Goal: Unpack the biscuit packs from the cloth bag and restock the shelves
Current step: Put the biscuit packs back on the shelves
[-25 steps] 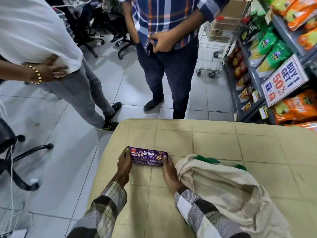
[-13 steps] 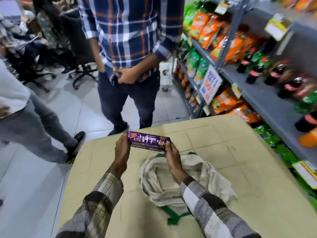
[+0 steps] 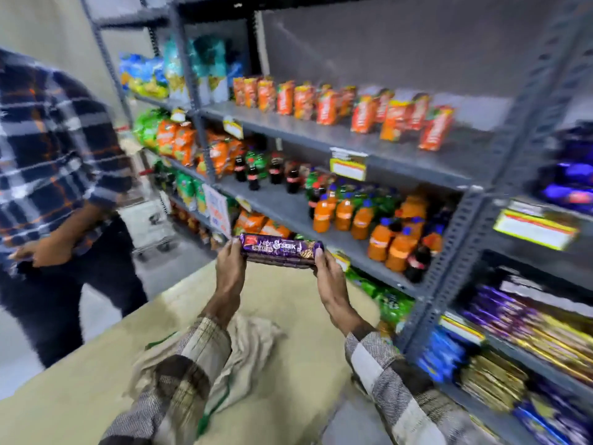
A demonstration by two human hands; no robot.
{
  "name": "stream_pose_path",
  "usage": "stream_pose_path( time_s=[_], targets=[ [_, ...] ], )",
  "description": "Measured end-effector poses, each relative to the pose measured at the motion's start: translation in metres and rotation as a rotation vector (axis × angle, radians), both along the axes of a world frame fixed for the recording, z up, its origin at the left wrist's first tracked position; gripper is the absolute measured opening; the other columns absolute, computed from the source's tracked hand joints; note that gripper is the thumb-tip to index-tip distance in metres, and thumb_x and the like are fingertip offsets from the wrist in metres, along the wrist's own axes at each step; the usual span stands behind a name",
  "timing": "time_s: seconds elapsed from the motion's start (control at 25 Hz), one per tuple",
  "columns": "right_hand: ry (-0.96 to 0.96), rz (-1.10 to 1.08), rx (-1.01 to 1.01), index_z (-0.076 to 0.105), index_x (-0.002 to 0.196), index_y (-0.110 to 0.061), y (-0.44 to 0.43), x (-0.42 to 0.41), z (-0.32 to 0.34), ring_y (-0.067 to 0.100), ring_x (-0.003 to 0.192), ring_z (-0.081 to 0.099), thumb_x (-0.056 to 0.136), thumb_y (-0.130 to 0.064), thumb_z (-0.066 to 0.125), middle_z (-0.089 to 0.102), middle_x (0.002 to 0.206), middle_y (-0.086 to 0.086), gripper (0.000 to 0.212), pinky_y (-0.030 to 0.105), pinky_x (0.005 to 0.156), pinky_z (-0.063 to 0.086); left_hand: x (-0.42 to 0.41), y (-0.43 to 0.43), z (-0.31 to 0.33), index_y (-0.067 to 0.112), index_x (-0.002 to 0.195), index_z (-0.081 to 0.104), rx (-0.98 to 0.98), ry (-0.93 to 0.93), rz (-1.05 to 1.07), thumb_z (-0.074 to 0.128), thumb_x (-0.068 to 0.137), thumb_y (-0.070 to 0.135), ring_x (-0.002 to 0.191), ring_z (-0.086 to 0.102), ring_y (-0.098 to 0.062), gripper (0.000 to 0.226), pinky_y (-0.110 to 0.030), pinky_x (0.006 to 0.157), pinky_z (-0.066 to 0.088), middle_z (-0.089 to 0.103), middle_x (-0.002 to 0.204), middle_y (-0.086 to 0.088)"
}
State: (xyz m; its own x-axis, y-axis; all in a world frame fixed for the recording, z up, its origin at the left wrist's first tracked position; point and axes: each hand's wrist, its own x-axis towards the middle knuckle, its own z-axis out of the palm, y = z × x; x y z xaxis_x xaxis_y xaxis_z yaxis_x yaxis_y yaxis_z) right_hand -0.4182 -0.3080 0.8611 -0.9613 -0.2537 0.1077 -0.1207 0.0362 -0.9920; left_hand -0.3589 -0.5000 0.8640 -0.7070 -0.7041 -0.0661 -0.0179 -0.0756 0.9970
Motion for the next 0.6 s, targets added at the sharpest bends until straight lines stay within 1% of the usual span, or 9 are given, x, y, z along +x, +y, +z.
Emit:
stream_pose_path(
  time_s=[0.08,0.16,0.2,0.32,0.36,0.44,0.48,0.52,0.6],
  targets=[
    [0.045,-0.116,-0.027,0.063,0.118,-0.018,0.075,-0.007,0.02,-0.001,0.106,0.055,0.103,-0.031,0.042,0.065,0.117,-0.007,0.029,0.009,0.09,0.04,-0.032,0.068,0.019,0.038,0.079,0.071,-0.01,0.013,-0.091,0.048,0.075,0.06,0.095,0.056,-0.019,0.032,-0.05,0.104,0.043,0.065,0.093,0.003],
    [0.073,-0.26,-0.026,0.062,0.126,-0.016,0.151,-0.012,0.037,0.006,0.117,0.056,0.102,-0.036,0.044,0.064,0.126,-0.005,0.036,0.021,0.103,0.039,-0.057,0.142,0.036,0.036,0.083,0.07,-0.038,0.052,-0.22,0.047,0.08,0.056,0.097,0.06,-0.021,0.032,-0.05,0.101,0.046,0.068,0.096,0.001],
    [0.073,-0.345,-0.028,0.06,0.13,-0.015,0.189,-0.011,0.045,0.01,0.12,0.056,0.101,-0.036,0.045,0.064,0.127,-0.004,0.039,0.025,0.105,0.039,-0.065,0.183,0.046,0.032,0.085,0.07,-0.054,0.067,-0.278,0.046,0.085,0.052,0.096,0.061,-0.023,0.031,-0.047,0.095,0.047,0.069,0.096,-0.002],
    [0.096,-0.525,-0.099,0.055,0.136,-0.011,0.299,0.007,0.07,0.013,0.126,0.053,0.101,-0.032,0.048,0.06,0.135,0.0,0.041,0.028,0.11,0.038,-0.084,0.297,0.066,0.022,0.091,0.07,-0.039,0.119,-0.435,0.046,0.09,0.049,0.091,0.06,-0.032,0.035,-0.047,0.08,0.045,0.069,0.095,-0.01],
    [0.102,-0.558,-0.107,0.052,0.138,-0.01,0.327,0.015,0.078,0.011,0.125,0.052,0.101,-0.03,0.048,0.057,0.138,0.001,0.041,0.023,0.109,0.038,-0.085,0.327,0.072,0.023,0.089,0.07,-0.018,0.142,-0.472,0.048,0.09,0.048,0.091,0.059,-0.03,0.034,-0.046,0.081,0.044,0.069,0.093,-0.008],
    [0.112,-0.651,-0.089,0.05,0.139,-0.012,0.389,0.041,0.094,0.005,0.117,0.051,0.102,-0.029,0.046,0.056,0.133,-0.005,0.042,0.011,0.096,0.039,-0.089,0.394,0.08,0.025,0.089,0.069,0.041,0.181,-0.602,0.05,0.091,0.047,0.099,0.056,-0.024,0.029,-0.045,0.094,0.045,0.066,0.1,-0.005],
    [0.12,-0.7,-0.075,0.05,0.14,-0.014,0.416,0.054,0.101,0.001,0.111,0.051,0.102,-0.032,0.046,0.059,0.128,-0.006,0.042,0.013,0.094,0.039,-0.087,0.424,0.085,0.025,0.094,0.067,0.052,0.177,-0.662,0.05,0.09,0.05,0.102,0.055,-0.023,0.031,-0.044,0.1,0.045,0.063,0.105,-0.004],
    [0.136,-0.753,-0.063,0.049,0.141,-0.017,0.445,0.067,0.108,-0.001,0.107,0.052,0.102,-0.034,0.045,0.061,0.123,-0.009,0.043,0.018,0.096,0.04,-0.079,0.457,0.095,0.027,0.098,0.065,0.047,0.165,-0.714,0.049,0.088,0.054,0.103,0.056,-0.025,0.033,-0.044,0.102,0.044,0.061,0.106,-0.002],
    [0.155,-0.813,-0.062,0.047,0.141,-0.02,0.492,0.091,0.121,-0.002,0.107,0.054,0.101,-0.037,0.044,0.06,0.118,-0.014,0.043,0.025,0.103,0.039,-0.07,0.513,0.107,0.031,0.097,0.064,0.071,0.185,-0.796,0.049,0.09,0.053,0.102,0.058,-0.031,0.027,-0.039,0.098,0.046,0.062,0.103,-0.001]
  ],
)
